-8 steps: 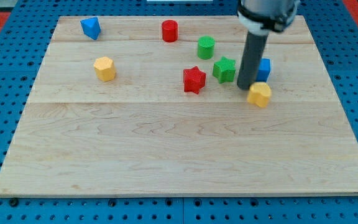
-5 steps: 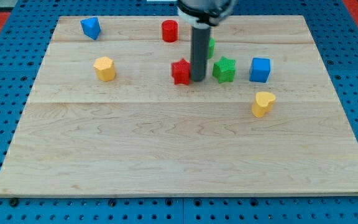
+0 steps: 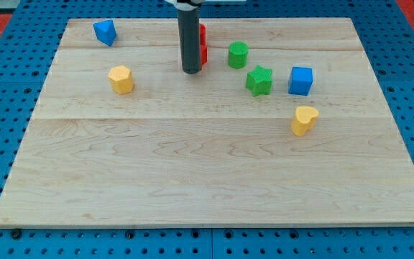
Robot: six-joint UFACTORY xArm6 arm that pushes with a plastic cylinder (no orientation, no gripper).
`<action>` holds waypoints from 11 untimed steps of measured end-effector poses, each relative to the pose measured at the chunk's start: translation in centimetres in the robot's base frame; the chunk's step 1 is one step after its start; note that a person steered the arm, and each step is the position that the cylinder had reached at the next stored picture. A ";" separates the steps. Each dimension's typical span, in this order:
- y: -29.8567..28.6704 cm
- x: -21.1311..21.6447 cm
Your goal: Place the red blocks at the top center
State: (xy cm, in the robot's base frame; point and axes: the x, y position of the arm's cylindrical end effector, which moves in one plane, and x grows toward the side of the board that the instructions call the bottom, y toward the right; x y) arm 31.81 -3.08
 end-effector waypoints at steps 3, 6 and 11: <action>-4.2 -2.7; 4.1 -8.3; 3.6 -7.9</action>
State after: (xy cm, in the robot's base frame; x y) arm 23.93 0.56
